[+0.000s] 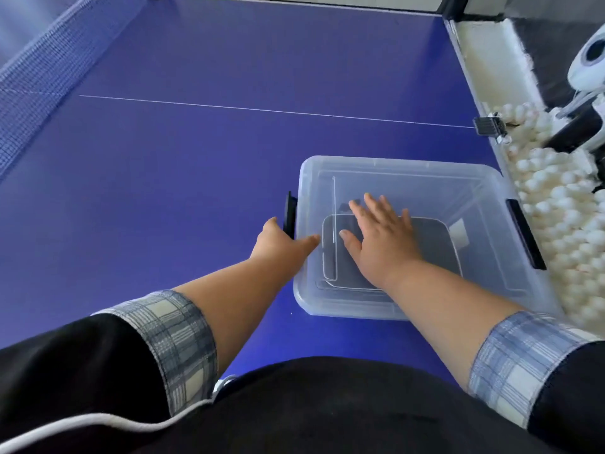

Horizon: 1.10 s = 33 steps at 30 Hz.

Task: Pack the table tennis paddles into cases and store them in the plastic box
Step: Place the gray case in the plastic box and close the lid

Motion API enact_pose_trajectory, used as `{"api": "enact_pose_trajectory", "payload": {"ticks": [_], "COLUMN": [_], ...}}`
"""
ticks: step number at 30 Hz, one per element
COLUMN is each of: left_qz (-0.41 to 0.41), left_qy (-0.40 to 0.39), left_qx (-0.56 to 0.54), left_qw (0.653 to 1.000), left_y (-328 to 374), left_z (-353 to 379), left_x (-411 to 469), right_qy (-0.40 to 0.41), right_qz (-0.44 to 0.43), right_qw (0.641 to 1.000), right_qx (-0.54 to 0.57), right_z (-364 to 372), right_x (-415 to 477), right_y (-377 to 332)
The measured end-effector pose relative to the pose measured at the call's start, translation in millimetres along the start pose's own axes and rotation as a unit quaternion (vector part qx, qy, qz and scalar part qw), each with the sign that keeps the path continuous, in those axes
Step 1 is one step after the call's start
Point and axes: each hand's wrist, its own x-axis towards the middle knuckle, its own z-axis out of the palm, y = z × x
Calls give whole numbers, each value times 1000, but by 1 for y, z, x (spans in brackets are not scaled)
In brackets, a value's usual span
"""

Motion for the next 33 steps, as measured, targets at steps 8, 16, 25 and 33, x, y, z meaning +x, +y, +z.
{"api": "enact_pose_trajectory", "payload": {"ticks": [8, 16, 25, 33], "left_qz": [-2, 7, 21, 142], "left_qy": [-89, -42, -32, 13], "left_qx": [-77, 0, 46, 254], "left_qw": [993, 999, 998, 957], "left_y": [21, 33, 35, 30], "left_z": [-1, 15, 15, 7], "left_x": [13, 17, 14, 4], "right_qy": [6, -15, -1, 167], "right_qz": [17, 23, 19, 80], "right_qw": [1000, 999, 1000, 933], "right_qx": [-23, -44, -21, 309], "right_z": [8, 6, 7, -12], "right_x": [-1, 1, 1, -19], "right_y": [-2, -6, -5, 5]}}
